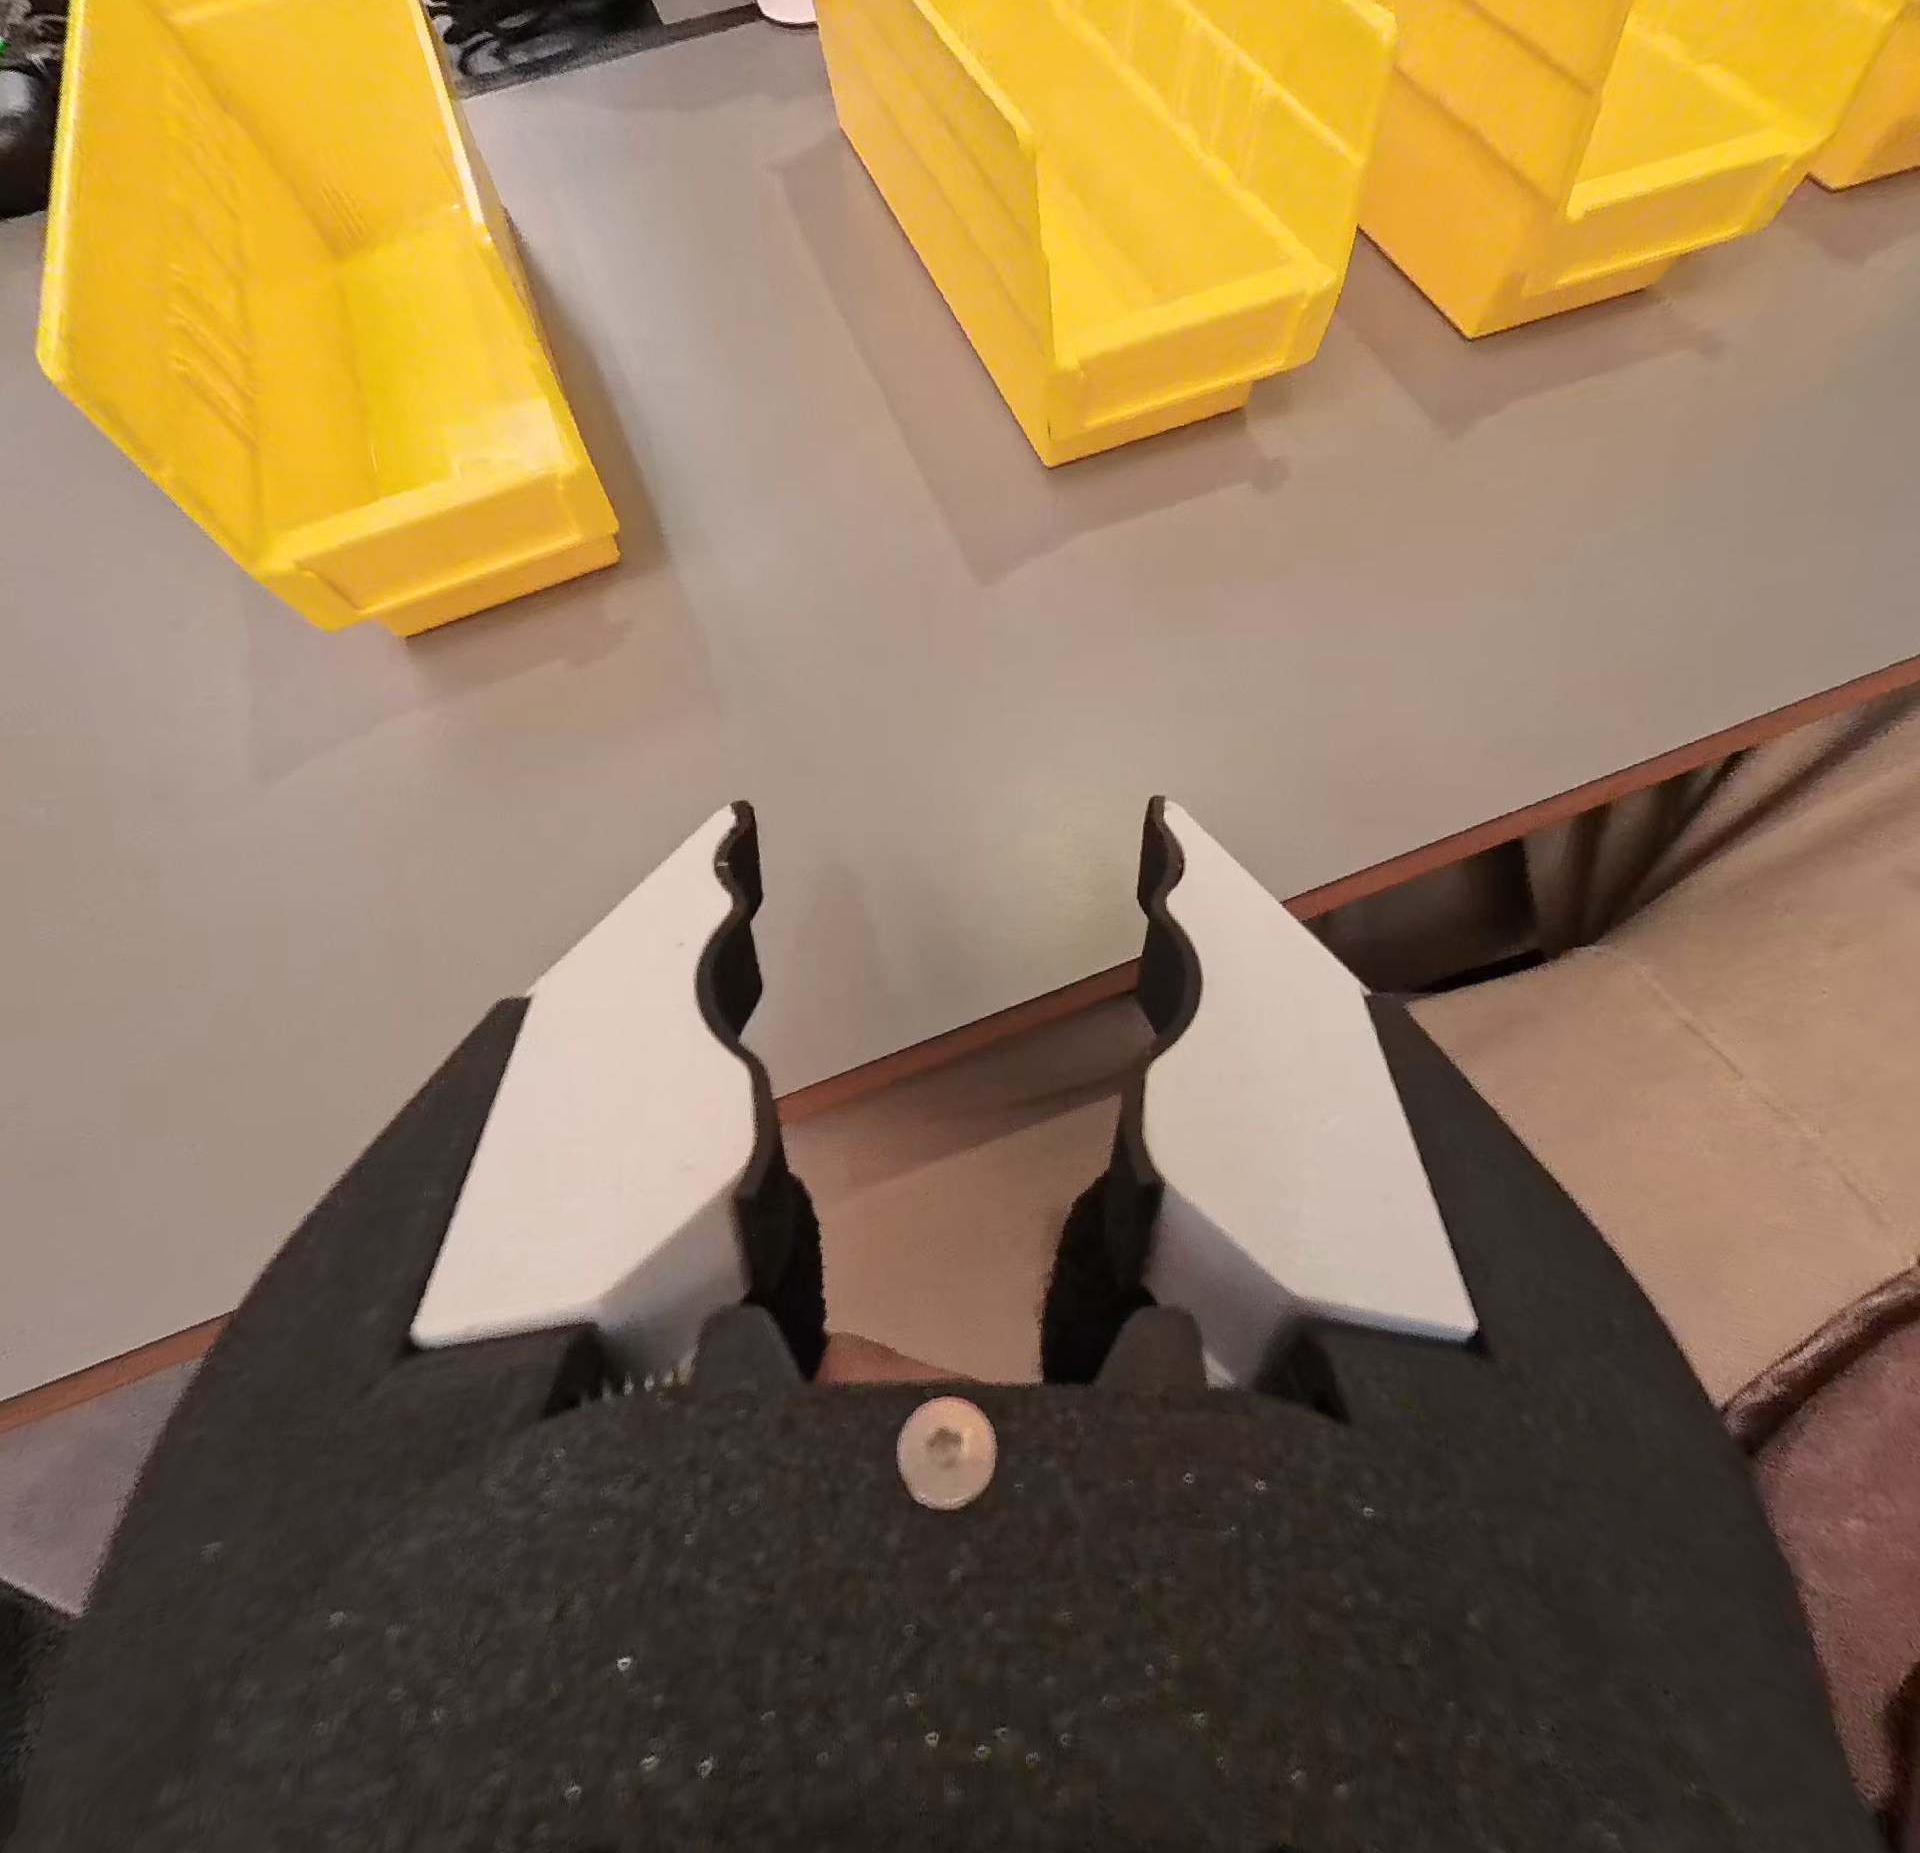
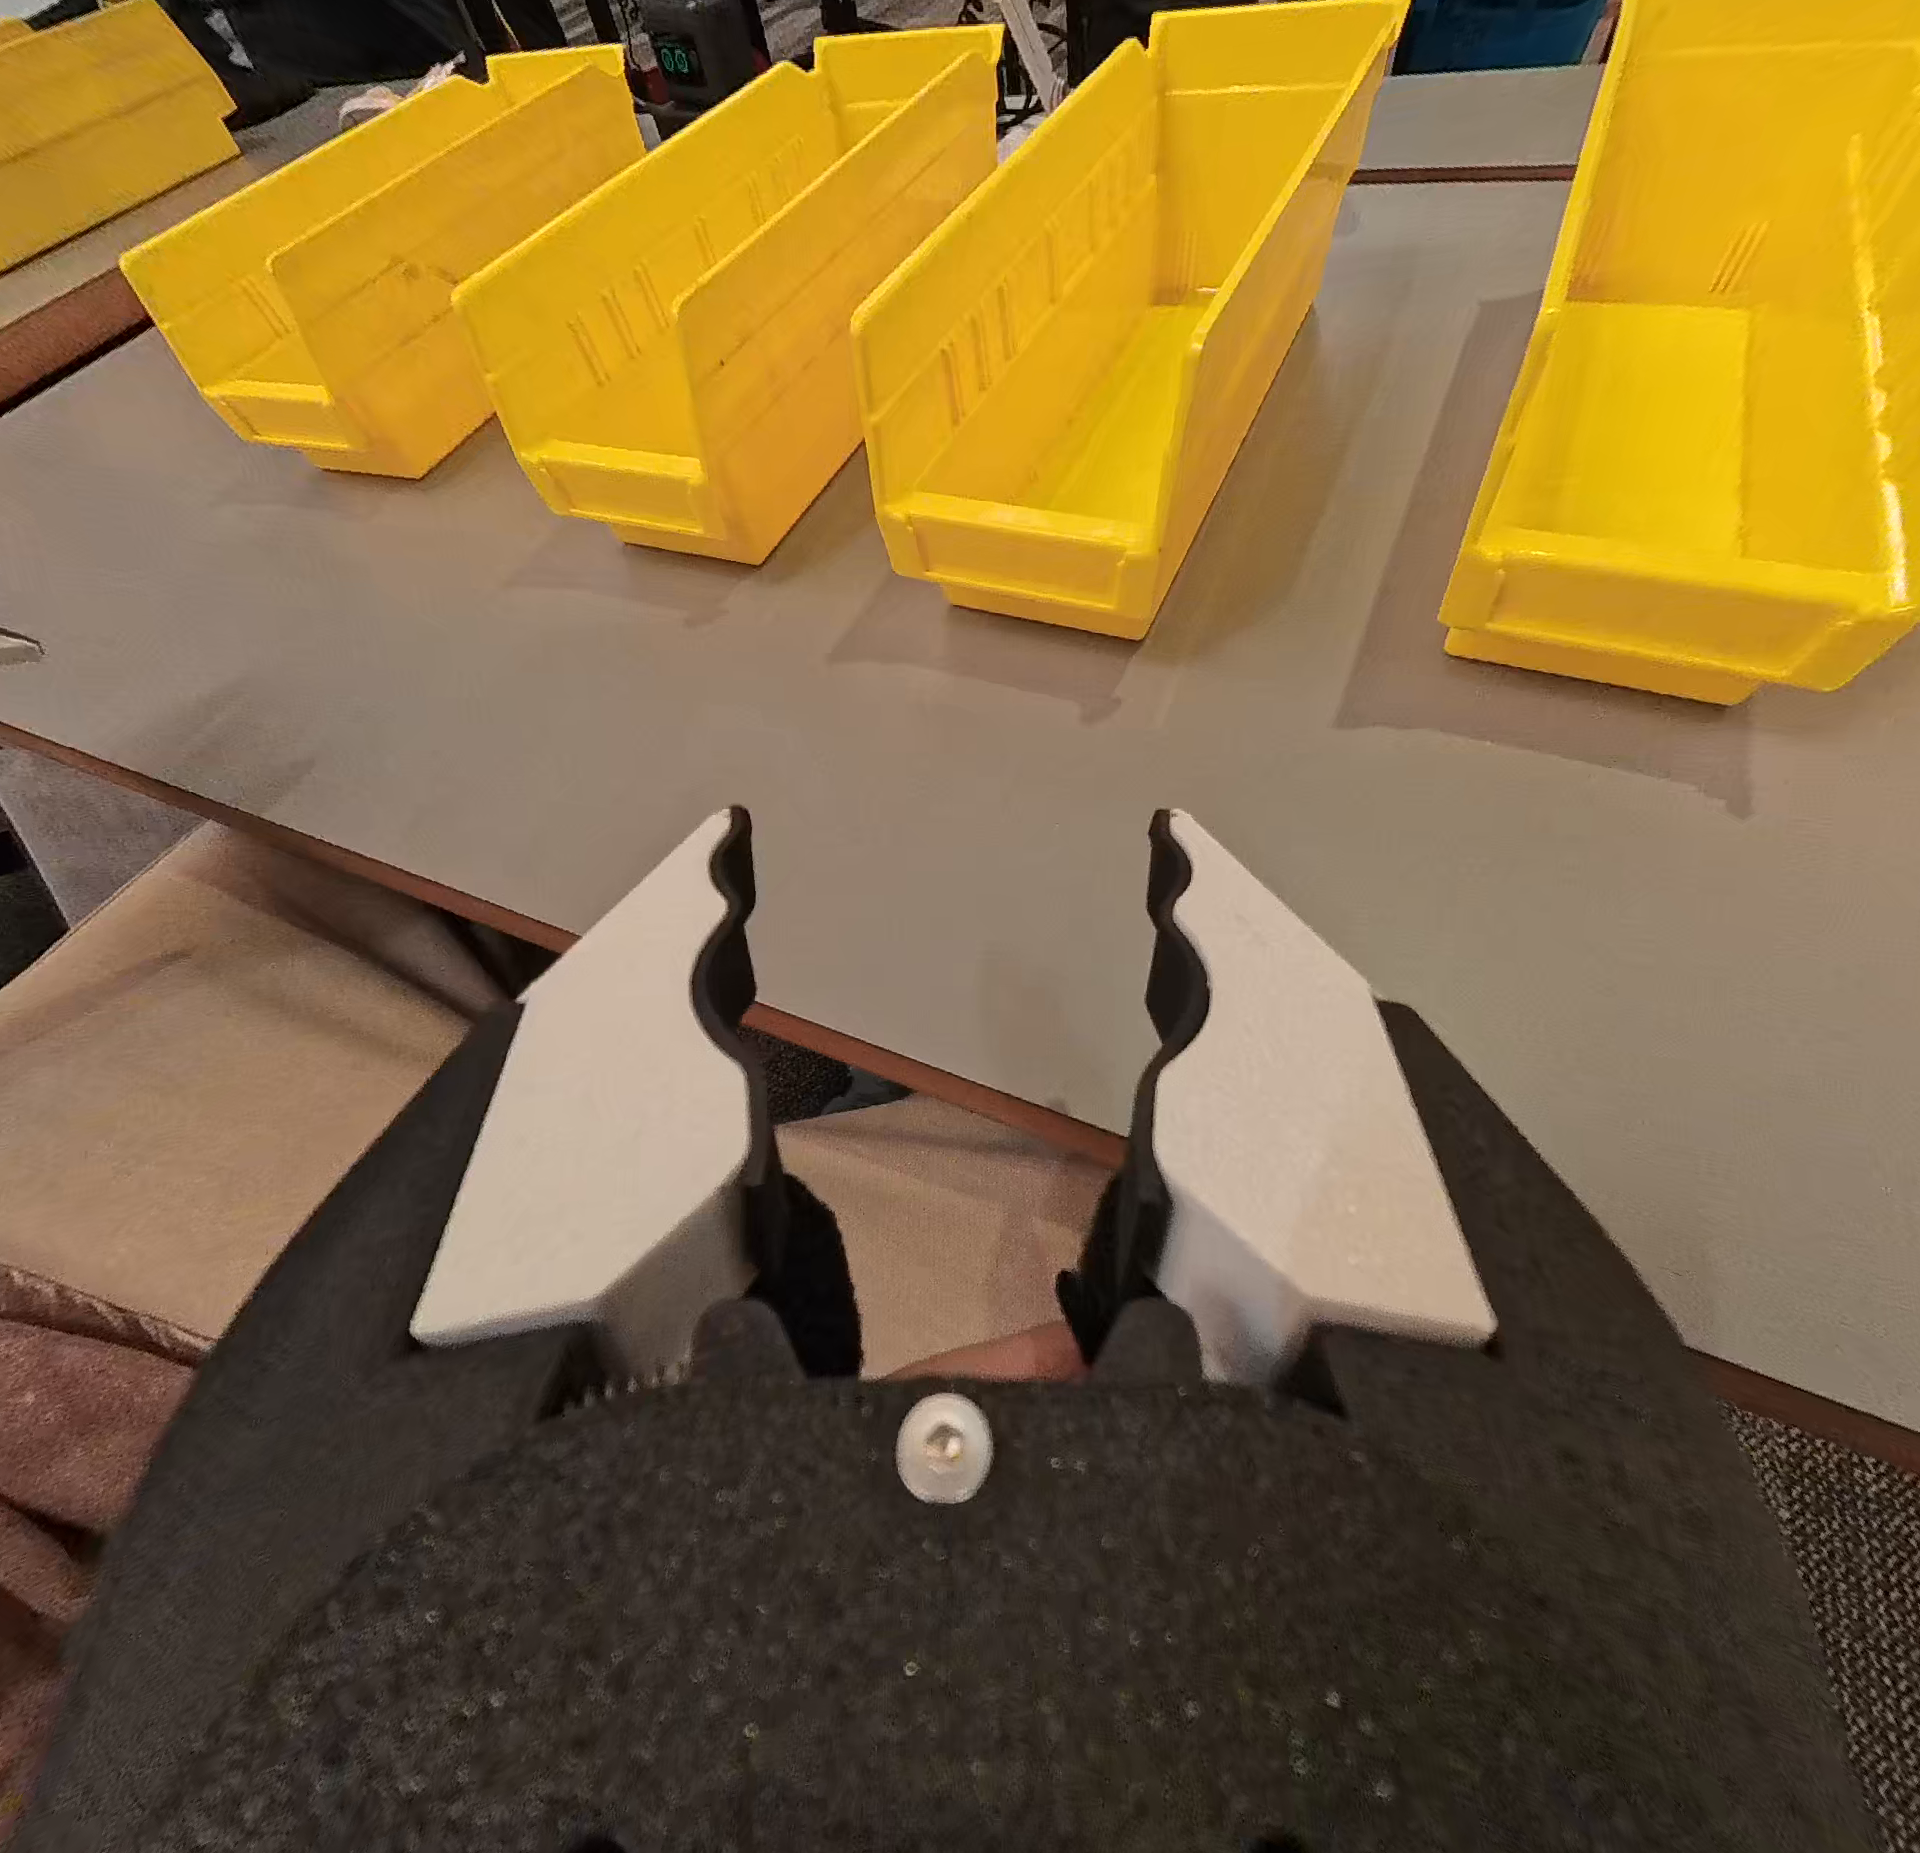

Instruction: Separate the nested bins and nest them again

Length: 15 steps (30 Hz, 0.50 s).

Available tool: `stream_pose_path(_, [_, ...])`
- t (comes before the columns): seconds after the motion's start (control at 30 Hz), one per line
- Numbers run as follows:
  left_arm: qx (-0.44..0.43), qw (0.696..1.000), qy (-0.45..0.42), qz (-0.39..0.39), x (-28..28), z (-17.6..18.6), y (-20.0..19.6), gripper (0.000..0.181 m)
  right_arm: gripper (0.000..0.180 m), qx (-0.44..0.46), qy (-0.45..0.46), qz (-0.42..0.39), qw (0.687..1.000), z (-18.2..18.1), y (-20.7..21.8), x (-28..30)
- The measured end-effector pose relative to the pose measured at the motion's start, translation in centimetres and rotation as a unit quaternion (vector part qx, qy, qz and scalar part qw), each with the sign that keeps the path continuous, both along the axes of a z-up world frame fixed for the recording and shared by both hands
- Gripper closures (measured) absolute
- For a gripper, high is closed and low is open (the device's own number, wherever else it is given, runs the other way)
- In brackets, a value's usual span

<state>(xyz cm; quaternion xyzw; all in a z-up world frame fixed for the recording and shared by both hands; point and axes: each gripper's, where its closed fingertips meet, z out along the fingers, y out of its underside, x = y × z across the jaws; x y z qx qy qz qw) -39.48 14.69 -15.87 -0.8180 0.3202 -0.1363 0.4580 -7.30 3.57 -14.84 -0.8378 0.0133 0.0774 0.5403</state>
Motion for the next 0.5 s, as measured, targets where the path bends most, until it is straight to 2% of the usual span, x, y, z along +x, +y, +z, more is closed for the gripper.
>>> stream_pose_path(0.13, [0.023,1.0,-0.005,0.008,-0.4,0.5,0.3,0.109,0.104,-0.001,-0.003,0.001,1.0,0.0,0.0,-0.1])
stream_pose_path(0.27, [0.06,0.998,-0.001,0.022,-1.2,1.3,1.4,0.117,0.104,-0.002,-0.003,0.002,1.0,-0.1,0.0,-0.2])
stream_pose_path(0.5, [0.037,0.998,-0.027,0.046,-2.4,1.4,3.1,0.119,0.104,-0.005,-0.003,0.004,1.0,-0.2,0.0,-0.3])
